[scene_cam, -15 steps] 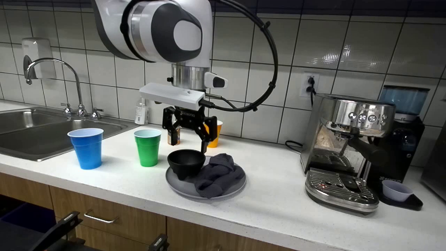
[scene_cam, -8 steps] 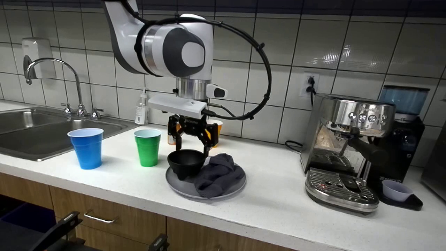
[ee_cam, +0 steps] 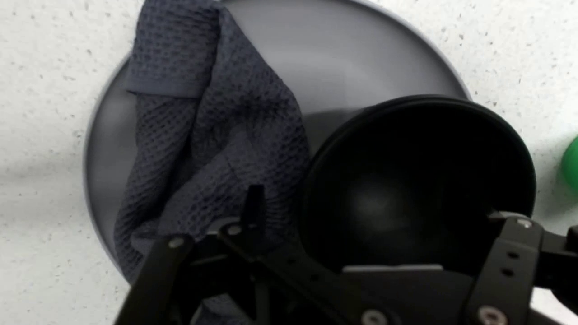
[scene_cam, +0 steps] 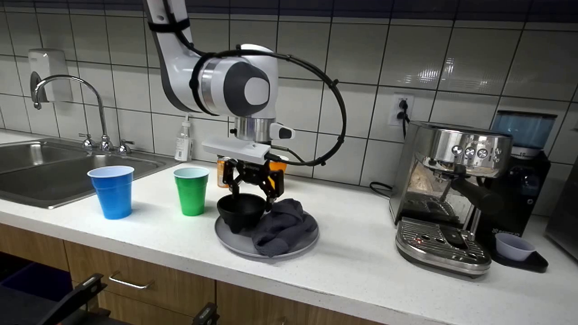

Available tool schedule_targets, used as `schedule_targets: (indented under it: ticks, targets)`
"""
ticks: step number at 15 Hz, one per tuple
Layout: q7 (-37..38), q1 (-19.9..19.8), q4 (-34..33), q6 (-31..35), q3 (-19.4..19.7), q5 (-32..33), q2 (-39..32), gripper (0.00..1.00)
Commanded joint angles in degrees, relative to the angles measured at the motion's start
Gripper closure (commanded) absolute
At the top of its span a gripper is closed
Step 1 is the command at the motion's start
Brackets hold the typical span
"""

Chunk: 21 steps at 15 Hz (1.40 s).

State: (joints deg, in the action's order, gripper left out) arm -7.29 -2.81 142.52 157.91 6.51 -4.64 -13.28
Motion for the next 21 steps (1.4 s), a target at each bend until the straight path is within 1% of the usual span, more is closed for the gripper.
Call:
schedule_targets:
  ticks: [1, 8, 9, 10, 18, 19, 20, 21]
  targets:
    - [1.1, -1.6, -3.3, -0.8, -1.8, -0.6, -3.0, 0.00]
    - [1.3, -1.8, -5.1, -1.0, -2.3, -0.3, -4.8, 0.00]
    - [1.2, -1.9, -5.2, -1.1, -2.5, -0.5, -4.9, 0.09]
    - [1.1, -1.9, -5.2, -1.1, -2.6, -0.6, -4.9, 0.26]
    - [1.2, -2.2, -5.0, -1.2, -2.7, -0.4, -4.5, 0.89]
    - [1.2, -2.3, -4.9, -1.2, -2.7, -0.4, -4.3, 0.95]
    - [1.2, -2.4, -4.7, -1.2, -2.6, -0.4, -4.2, 1.00]
    - [1.2, -2.4, -4.6, -1.1, -2.6, -0.4, -4.0, 1.00]
